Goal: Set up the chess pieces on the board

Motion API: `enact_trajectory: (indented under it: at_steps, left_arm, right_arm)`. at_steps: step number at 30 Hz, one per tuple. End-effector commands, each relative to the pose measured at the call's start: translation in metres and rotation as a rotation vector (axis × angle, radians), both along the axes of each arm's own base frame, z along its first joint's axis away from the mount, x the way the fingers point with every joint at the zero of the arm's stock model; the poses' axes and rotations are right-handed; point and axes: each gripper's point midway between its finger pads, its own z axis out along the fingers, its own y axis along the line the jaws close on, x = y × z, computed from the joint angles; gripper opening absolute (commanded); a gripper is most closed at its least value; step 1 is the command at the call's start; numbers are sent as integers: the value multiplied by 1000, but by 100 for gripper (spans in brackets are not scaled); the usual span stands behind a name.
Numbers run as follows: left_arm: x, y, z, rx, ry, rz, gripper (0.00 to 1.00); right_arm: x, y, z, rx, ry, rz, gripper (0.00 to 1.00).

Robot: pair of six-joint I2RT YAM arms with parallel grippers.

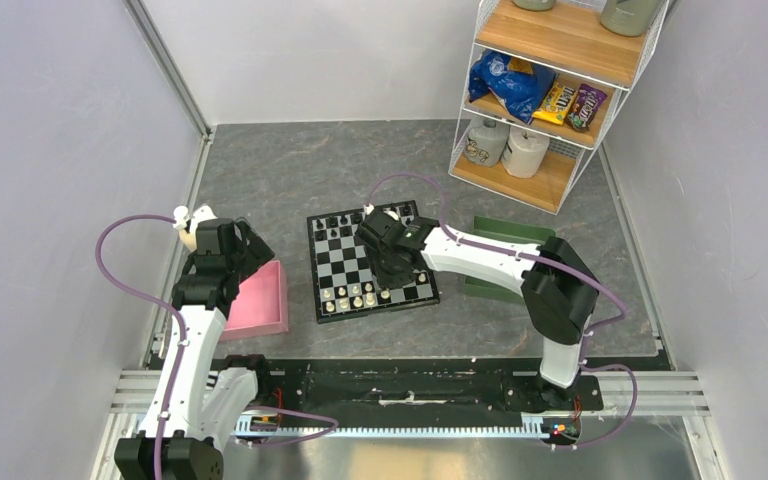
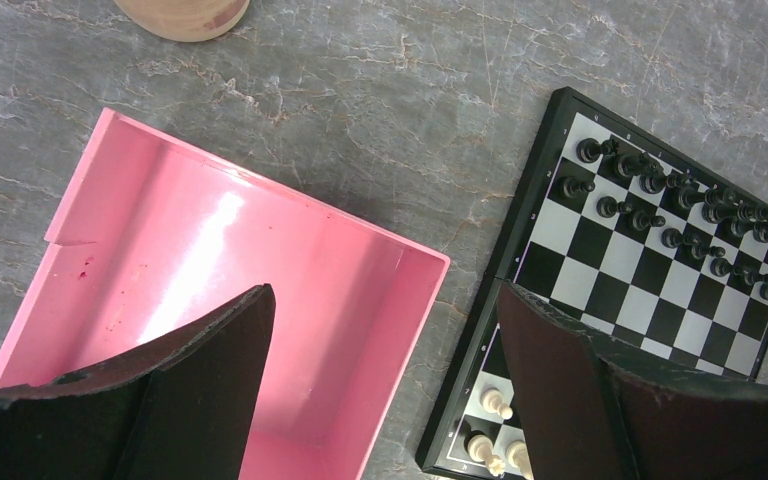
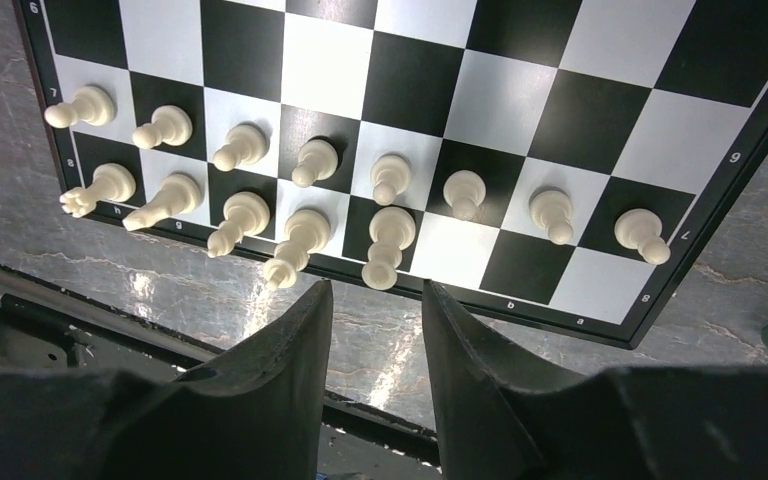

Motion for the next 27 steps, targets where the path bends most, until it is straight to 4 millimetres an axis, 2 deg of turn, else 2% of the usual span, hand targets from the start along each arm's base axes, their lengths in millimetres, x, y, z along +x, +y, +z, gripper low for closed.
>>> enact_trajectory:
  at_steps: [1,20,27]
  left_arm:
    - [7,2,17,22,-48,-13,89]
    - [7,1,17,17,-49,-14,89]
    - [7,1,16,16,-48,-16,89]
  right_arm:
    - [10,8,6,7,-34,-7,45]
    - [16,11,-6,-6,-51,7,35]
    - [14,13,-5,8,-42,20,23]
